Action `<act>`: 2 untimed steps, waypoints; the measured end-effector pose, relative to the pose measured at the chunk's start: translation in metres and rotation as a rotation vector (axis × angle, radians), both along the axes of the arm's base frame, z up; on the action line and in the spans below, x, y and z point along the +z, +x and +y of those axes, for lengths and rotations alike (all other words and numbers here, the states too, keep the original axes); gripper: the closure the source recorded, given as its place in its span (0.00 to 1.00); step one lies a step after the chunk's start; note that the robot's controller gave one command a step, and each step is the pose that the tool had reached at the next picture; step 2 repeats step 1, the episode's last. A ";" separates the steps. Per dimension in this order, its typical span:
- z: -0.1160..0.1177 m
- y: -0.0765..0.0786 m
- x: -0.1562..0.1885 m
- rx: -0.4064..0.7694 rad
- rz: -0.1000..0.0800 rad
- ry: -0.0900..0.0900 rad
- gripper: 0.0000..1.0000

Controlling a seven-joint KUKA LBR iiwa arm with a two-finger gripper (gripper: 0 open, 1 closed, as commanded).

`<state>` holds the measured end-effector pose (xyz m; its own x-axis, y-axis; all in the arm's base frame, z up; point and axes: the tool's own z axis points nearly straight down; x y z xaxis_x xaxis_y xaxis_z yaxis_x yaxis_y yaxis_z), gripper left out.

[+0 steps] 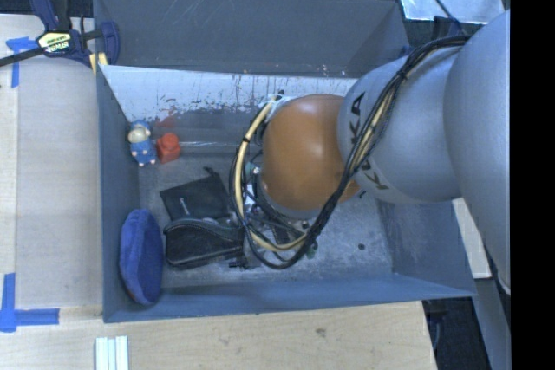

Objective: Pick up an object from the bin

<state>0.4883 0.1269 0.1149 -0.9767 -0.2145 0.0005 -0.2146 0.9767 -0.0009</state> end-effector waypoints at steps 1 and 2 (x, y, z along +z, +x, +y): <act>-0.001 0.000 0.049 -0.001 -0.001 0.000 1.00; -0.001 0.000 0.049 -0.001 -0.001 0.000 1.00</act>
Offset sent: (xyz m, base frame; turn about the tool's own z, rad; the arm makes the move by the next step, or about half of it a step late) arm 0.0001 0.0002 0.0487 0.0000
